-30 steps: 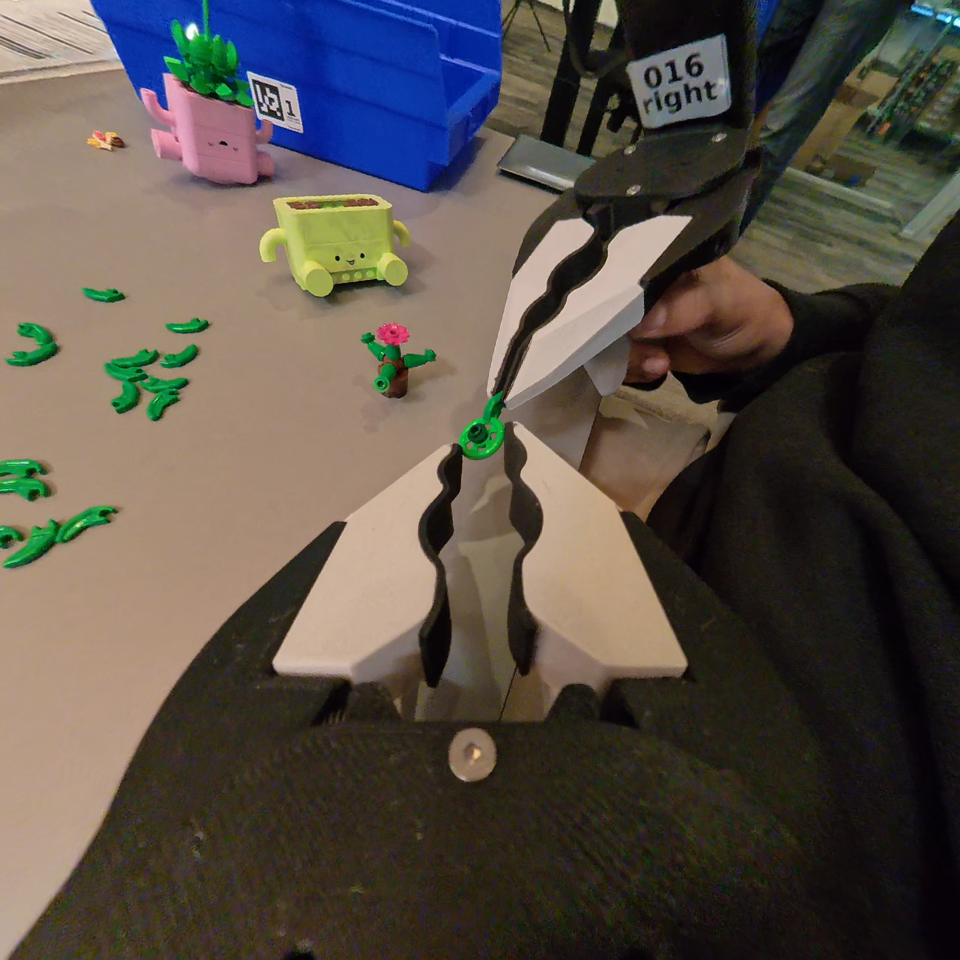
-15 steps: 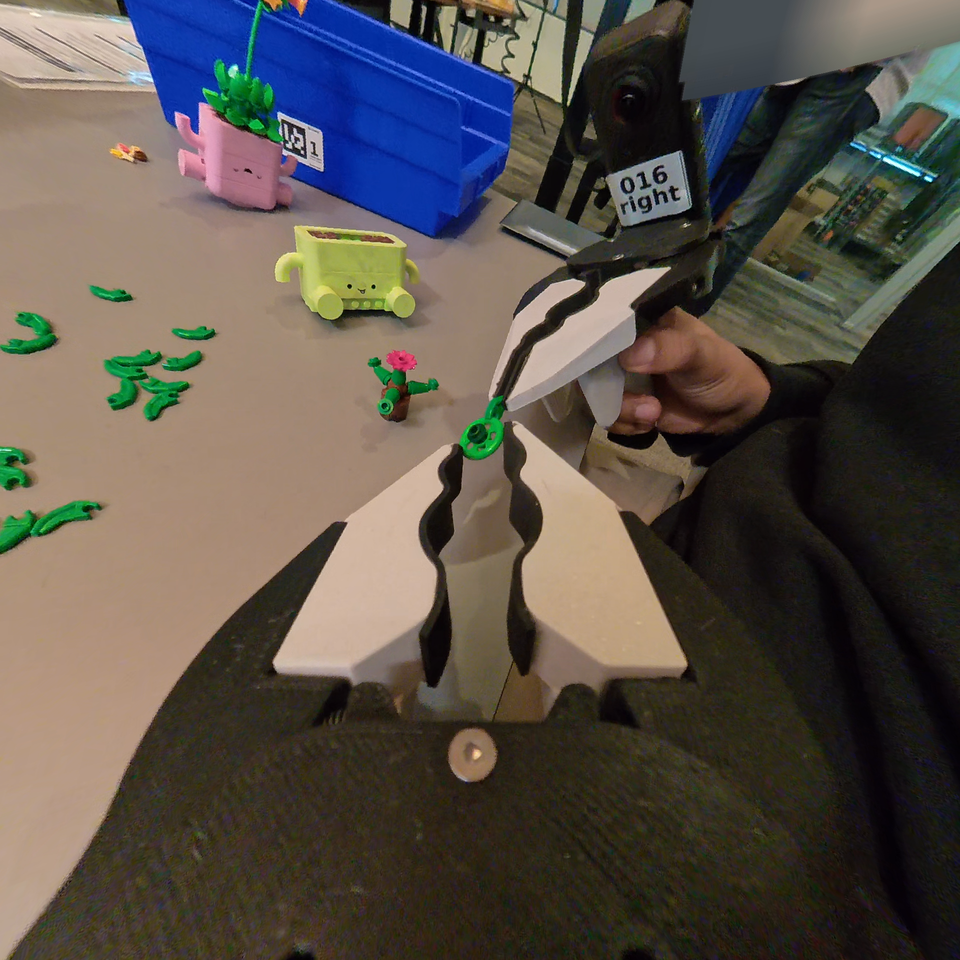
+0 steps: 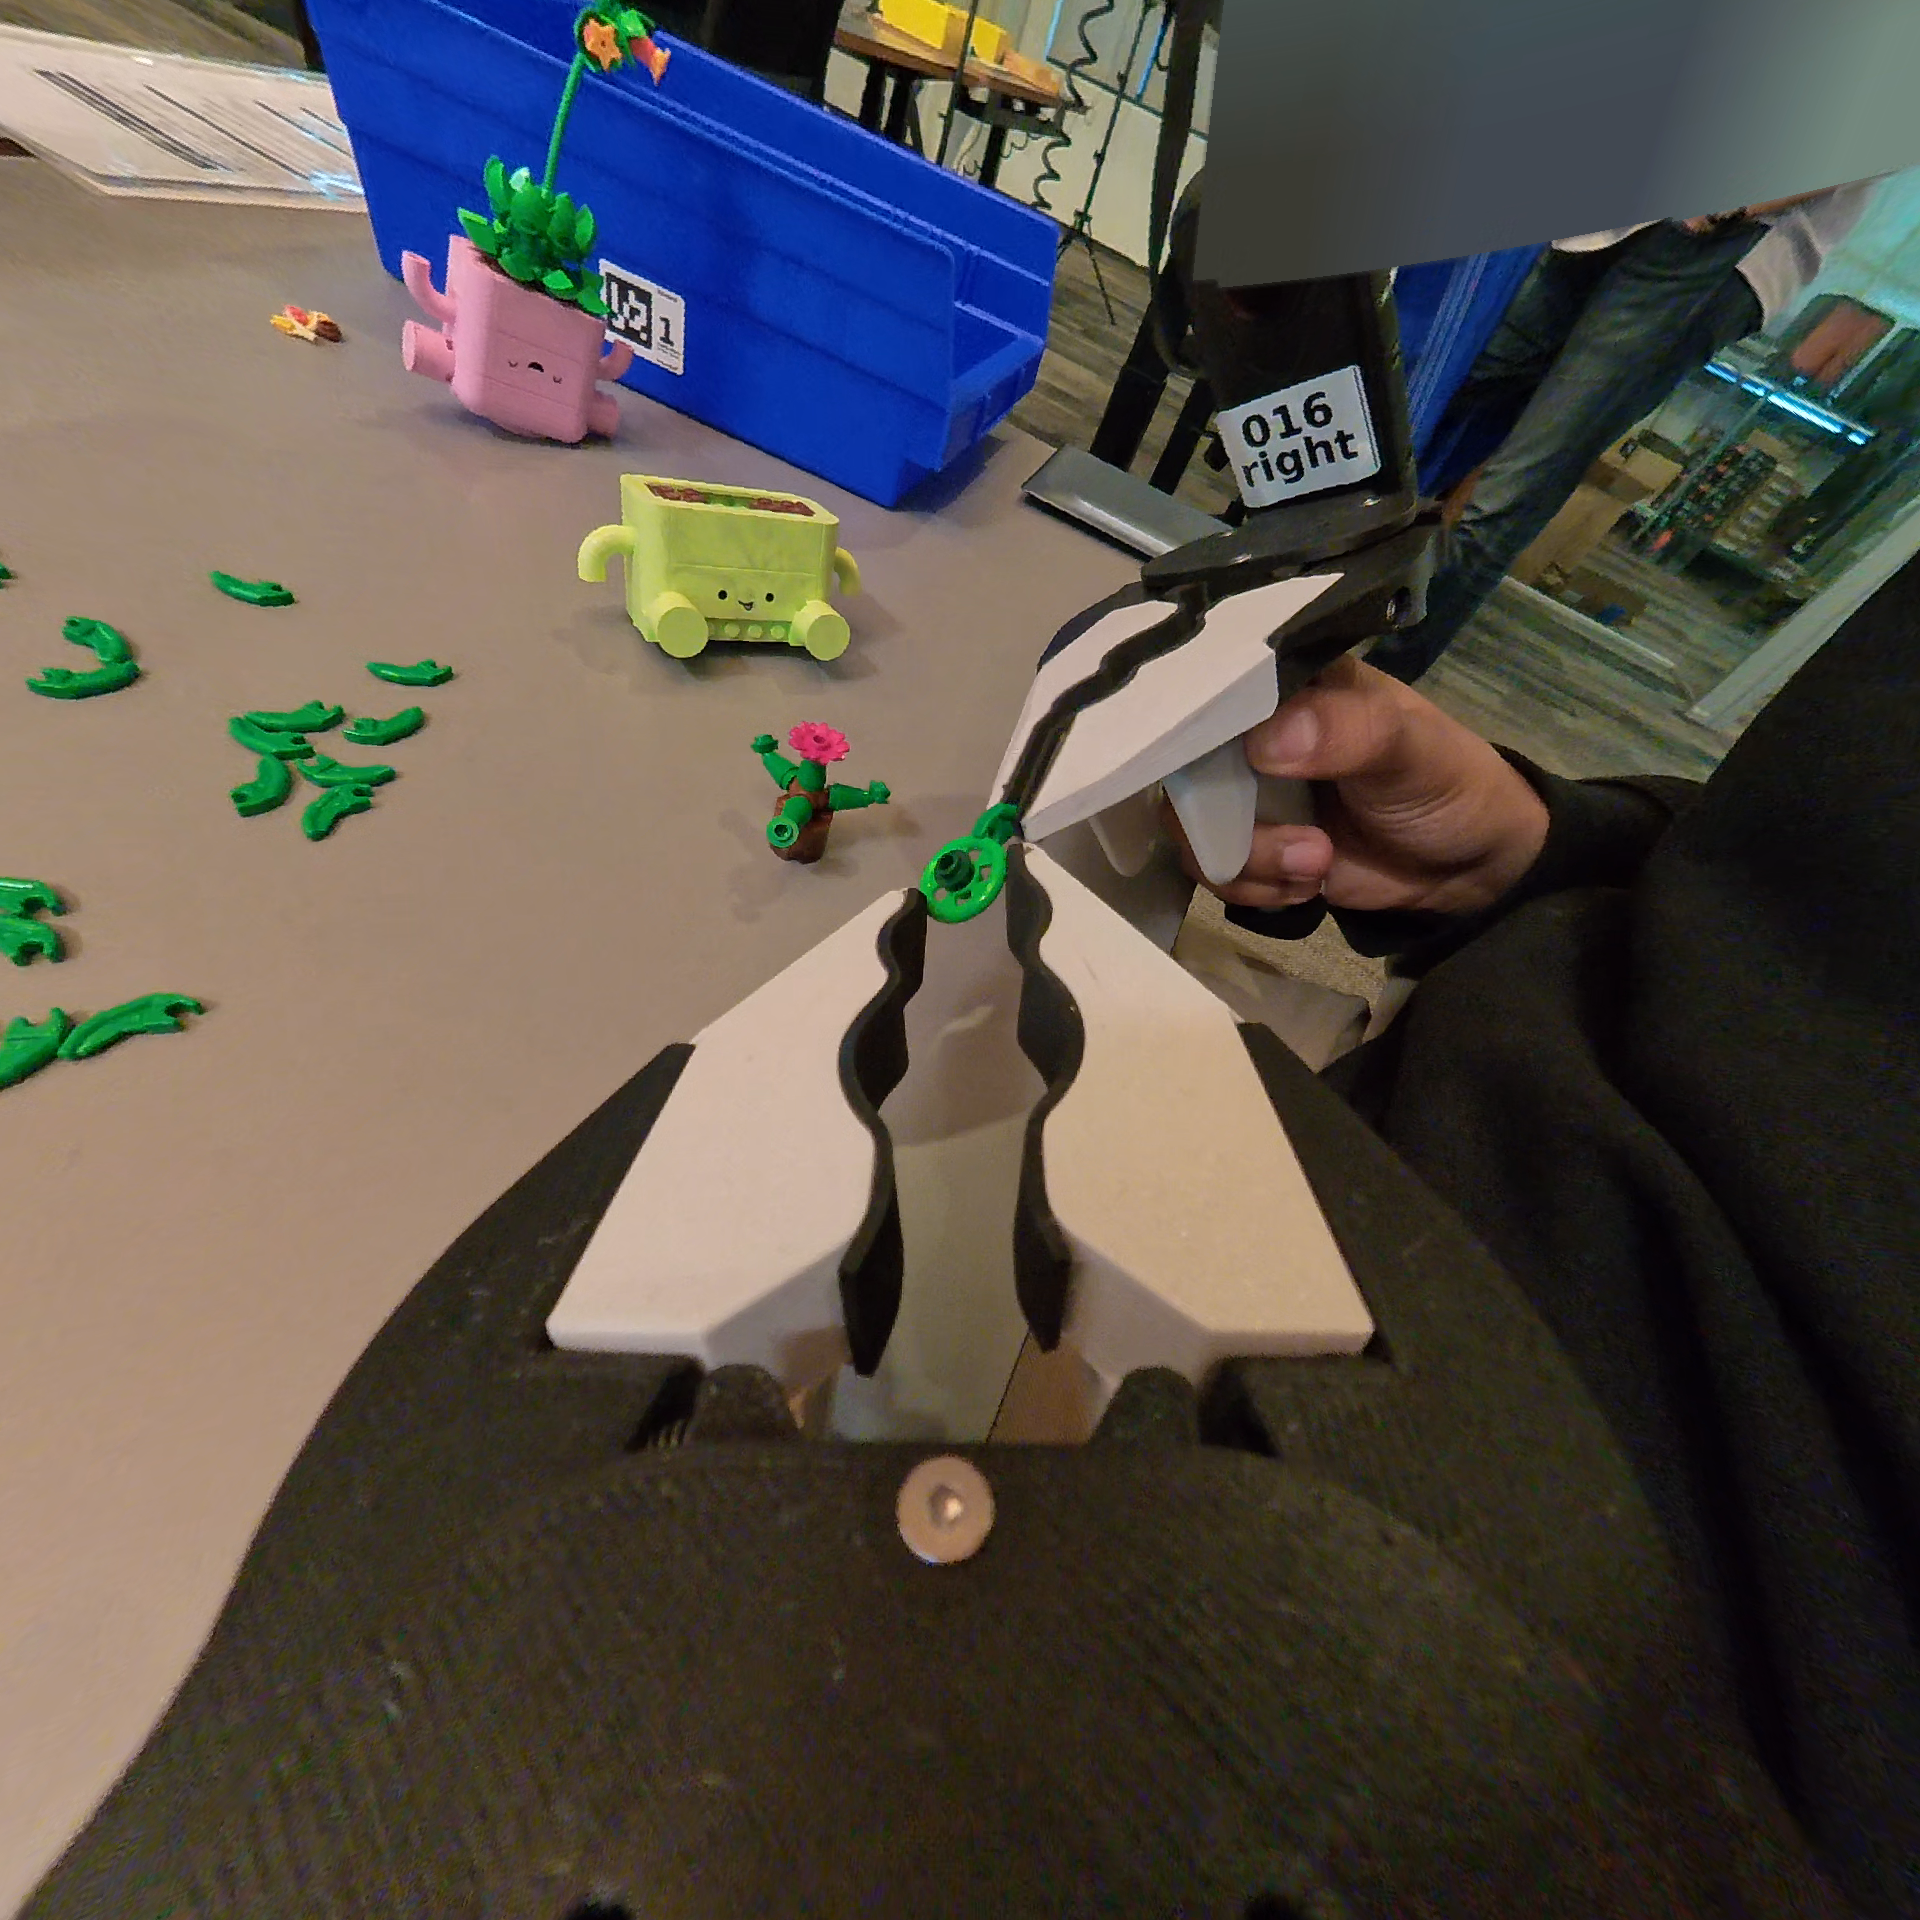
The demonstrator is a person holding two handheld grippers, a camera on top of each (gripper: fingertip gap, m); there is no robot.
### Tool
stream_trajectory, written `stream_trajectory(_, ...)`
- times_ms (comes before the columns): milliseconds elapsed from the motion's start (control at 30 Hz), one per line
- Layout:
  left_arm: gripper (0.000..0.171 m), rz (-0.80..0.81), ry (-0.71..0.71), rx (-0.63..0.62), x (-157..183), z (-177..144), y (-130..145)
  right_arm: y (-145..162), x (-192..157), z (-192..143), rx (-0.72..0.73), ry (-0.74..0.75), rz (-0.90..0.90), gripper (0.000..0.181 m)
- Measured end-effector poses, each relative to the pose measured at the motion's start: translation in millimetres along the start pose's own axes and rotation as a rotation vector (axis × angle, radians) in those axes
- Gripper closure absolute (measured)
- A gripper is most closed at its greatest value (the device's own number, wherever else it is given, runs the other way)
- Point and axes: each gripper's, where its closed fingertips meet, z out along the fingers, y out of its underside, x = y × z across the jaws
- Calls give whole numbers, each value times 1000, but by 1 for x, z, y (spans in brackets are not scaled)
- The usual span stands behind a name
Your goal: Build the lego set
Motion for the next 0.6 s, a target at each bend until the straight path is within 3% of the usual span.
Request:
stream_trajectory(267, 158, 69, -18, -36, 0, -1, 4, 7, 0, 1, -52, -2, -8, 181)
stream_trajectory(467, 158, 225, -59, -192, 2, 4, 28, 30, 7, 1, -228, 39, -53, 181)
stream_trajectory(500, 171, 246, -59, -203, 3, 5, 30, 33, 7, 1, -251, 38, -54, 181)
stream_trajectory(600, 171, 280, -66, -218, 6, 9, 33, 44, 6, 5, -313, 37, -59, 181)
